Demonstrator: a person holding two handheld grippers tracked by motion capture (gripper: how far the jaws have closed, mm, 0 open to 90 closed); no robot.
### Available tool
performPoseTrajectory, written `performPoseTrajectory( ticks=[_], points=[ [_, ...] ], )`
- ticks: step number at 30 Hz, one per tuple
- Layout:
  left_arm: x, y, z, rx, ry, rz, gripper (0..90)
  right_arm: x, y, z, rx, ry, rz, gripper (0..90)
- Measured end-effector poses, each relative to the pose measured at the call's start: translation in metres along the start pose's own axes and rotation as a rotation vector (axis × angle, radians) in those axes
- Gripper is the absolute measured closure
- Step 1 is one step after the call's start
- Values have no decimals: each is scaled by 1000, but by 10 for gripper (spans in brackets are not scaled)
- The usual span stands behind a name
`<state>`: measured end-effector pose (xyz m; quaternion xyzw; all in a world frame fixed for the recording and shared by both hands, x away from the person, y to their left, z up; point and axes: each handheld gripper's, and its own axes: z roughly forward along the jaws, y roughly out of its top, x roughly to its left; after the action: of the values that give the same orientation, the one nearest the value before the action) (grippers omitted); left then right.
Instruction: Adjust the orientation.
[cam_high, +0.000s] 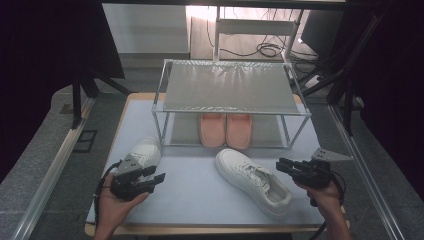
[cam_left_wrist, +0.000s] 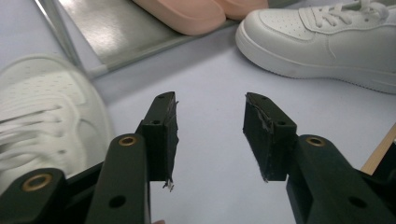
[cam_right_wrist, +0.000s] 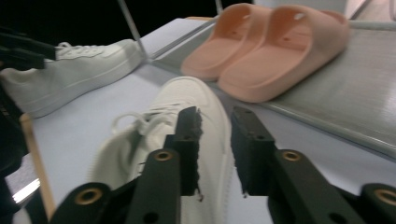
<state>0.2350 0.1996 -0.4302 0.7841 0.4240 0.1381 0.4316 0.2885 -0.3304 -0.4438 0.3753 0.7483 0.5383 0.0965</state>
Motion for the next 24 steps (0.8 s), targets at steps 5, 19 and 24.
performPoseTrajectory(
  ticks=[5,19,24],
  points=[
    [11,0,-11,-16,30,-17,630,-6,-3,-3,0,-48,7,795],
    [26,-2,-21,-24,66,-34,596,-18,-12,-3,33,-136,5,785],
    [32,-7,-28,-28,84,-42,577,-21,-15,-1,46,-147,17,779]
  ],
)
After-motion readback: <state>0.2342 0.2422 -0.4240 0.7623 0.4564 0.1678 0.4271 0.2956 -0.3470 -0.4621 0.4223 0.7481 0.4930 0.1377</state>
